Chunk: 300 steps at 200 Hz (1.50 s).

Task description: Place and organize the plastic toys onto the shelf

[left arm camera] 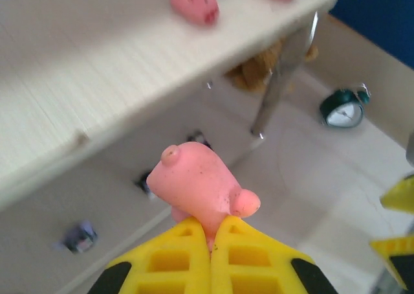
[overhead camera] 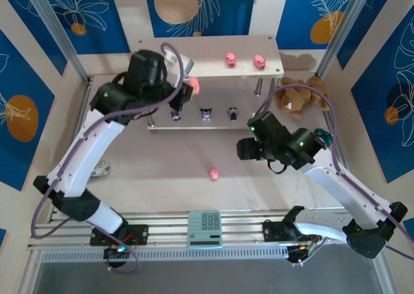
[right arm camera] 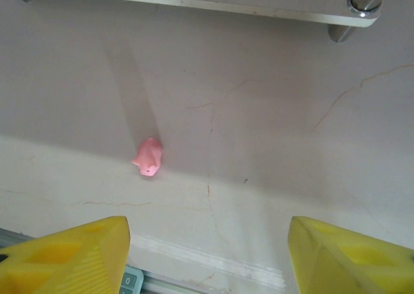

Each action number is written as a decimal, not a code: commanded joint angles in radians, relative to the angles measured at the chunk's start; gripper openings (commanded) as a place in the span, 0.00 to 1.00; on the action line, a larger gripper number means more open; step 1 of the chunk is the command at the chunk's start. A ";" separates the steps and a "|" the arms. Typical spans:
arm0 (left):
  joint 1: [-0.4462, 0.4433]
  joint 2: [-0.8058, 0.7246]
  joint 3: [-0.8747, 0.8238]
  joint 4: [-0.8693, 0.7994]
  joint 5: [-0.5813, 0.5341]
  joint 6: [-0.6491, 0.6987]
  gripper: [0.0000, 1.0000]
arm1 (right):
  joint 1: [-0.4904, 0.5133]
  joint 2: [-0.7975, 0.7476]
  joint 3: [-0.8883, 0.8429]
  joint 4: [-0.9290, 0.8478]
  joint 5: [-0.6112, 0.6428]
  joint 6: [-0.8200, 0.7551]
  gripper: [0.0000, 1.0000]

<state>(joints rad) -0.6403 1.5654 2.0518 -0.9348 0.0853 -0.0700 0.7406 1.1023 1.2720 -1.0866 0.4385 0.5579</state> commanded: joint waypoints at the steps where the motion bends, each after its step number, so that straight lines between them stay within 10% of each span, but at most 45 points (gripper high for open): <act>1: 0.043 0.124 0.134 -0.064 0.026 0.103 0.00 | -0.016 0.000 0.042 0.041 -0.028 -0.037 0.67; 68: 0.129 0.381 0.442 -0.070 0.120 0.105 0.00 | -0.087 0.043 0.049 0.074 -0.086 -0.078 0.67; 213: 0.140 0.494 0.507 -0.027 0.188 0.068 0.00 | -0.166 0.077 0.029 0.114 -0.162 -0.109 0.67; 300: 0.139 0.493 0.506 -0.015 0.176 0.064 0.22 | -0.173 0.071 0.018 0.117 -0.167 -0.110 0.67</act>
<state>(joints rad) -0.5102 2.0445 2.5320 -0.9455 0.2470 -0.0025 0.5735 1.1805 1.2903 -0.9794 0.3012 0.4610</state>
